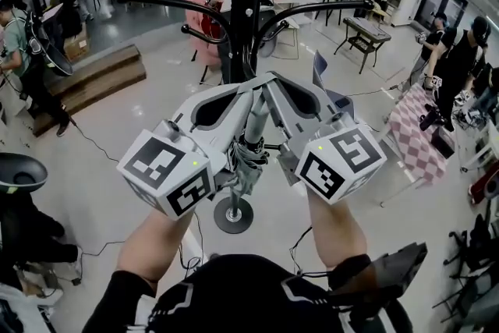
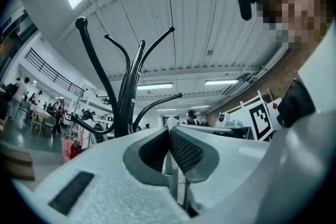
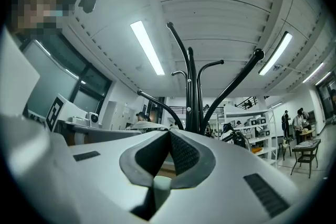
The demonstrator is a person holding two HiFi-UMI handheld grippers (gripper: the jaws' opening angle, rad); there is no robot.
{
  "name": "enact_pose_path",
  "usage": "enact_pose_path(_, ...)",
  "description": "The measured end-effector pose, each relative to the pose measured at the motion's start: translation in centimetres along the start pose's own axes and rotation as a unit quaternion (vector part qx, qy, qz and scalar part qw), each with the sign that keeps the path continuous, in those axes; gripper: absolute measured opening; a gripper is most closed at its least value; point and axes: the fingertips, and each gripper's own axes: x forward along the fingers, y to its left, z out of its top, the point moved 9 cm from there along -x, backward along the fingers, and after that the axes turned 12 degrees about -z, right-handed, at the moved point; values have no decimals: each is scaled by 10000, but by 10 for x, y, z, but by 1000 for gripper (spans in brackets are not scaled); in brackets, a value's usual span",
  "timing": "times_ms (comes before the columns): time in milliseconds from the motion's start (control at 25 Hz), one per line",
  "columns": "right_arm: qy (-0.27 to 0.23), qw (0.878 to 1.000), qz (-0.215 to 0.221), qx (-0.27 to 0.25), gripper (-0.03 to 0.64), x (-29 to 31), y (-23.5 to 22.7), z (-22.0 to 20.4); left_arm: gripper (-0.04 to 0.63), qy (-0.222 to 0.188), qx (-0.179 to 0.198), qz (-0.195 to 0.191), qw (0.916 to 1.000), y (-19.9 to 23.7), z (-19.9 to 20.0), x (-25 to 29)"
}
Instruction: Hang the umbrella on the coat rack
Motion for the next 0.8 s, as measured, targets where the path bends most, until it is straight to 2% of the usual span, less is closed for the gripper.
enact_pose_path(280, 64, 10000, -4, -37, 9, 2, -7, -7, 11, 101, -88, 26, 9999, 9, -7, 2)
enact_pose_path(800, 175, 9998, 54, -18, 9, 9, -11, -11, 11, 338, -27, -125, 9993, 18, -7, 6)
